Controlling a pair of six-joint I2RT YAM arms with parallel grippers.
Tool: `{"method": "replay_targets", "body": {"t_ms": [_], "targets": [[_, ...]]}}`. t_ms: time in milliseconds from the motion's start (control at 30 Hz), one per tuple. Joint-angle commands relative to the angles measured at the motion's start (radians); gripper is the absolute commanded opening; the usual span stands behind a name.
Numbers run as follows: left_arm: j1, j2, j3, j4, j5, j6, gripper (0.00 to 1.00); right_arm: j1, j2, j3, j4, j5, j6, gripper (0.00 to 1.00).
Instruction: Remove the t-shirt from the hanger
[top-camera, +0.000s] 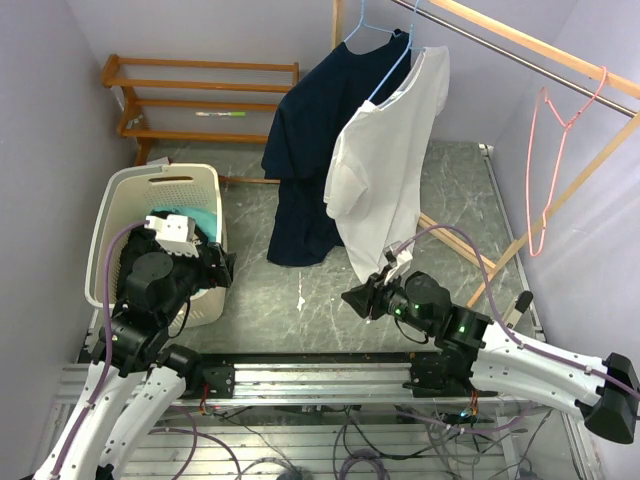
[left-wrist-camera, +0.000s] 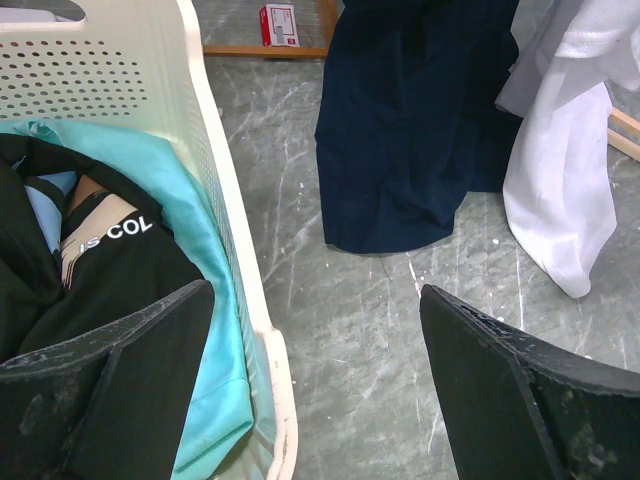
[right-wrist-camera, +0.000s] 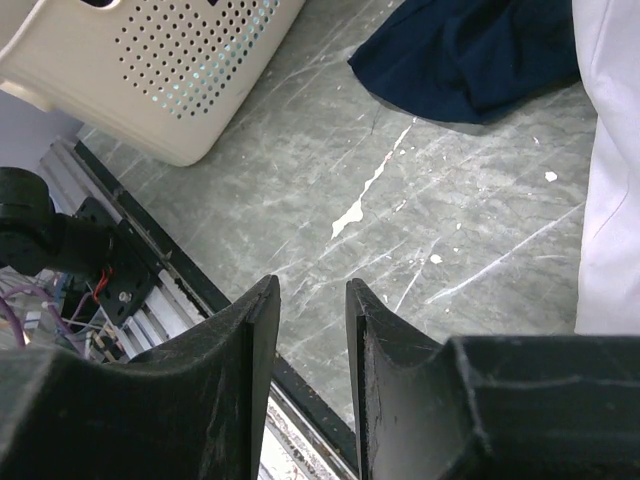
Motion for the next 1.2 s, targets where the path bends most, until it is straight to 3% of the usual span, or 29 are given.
{"method": "replay_targets", "body": {"t_ms": [0, 400, 500, 633, 800, 833, 967, 1067, 1167], "targets": [[-0.013, -0.003, 0.001, 0.017, 0.002, -0.006, 0.95, -0.002, 0.012, 0.030, -0.009, 0.010, -0.011, 0.33], [-0.013, -0.007, 0.001, 0.016, -0.002, -0.007, 0.95, -0.002, 0.021, 0.095, -0.050, 0.030, -0.036, 0.34], [-0.013, -0.004, 0.001, 0.016, 0.000, -0.007, 0.95, -0.003, 0.037, 0.195, -0.090, 0.072, -0.070, 0.35], [-0.013, -0.002, 0.001, 0.014, -0.006, -0.009, 0.95, -0.002, 0.135, 0.482, -0.210, 0.189, -0.146, 0.36], [-0.013, -0.007, 0.001, 0.013, -0.011, -0.012, 0.95, -0.003, 0.371, 0.996, -0.429, 0.471, -0.202, 0.44], [-0.013, -0.007, 0.001, 0.013, -0.010, -0.010, 0.95, -0.002, 0.421, 1.075, -0.450, 0.541, -0.217, 0.60], [-0.014, -0.006, 0.002, 0.013, -0.012, -0.011, 0.95, -0.013, 0.632, 1.379, -0.468, 0.759, -0.305, 0.81], [-0.014, -0.014, 0.001, 0.012, -0.016, -0.012, 0.95, -0.098, 0.784, 1.571, -0.481, 0.768, -0.336, 0.82], [-0.014, -0.023, 0.000, 0.011, -0.017, -0.013, 0.95, -0.312, 0.903, 1.746, -0.584, 0.549, -0.247, 0.73]]}}
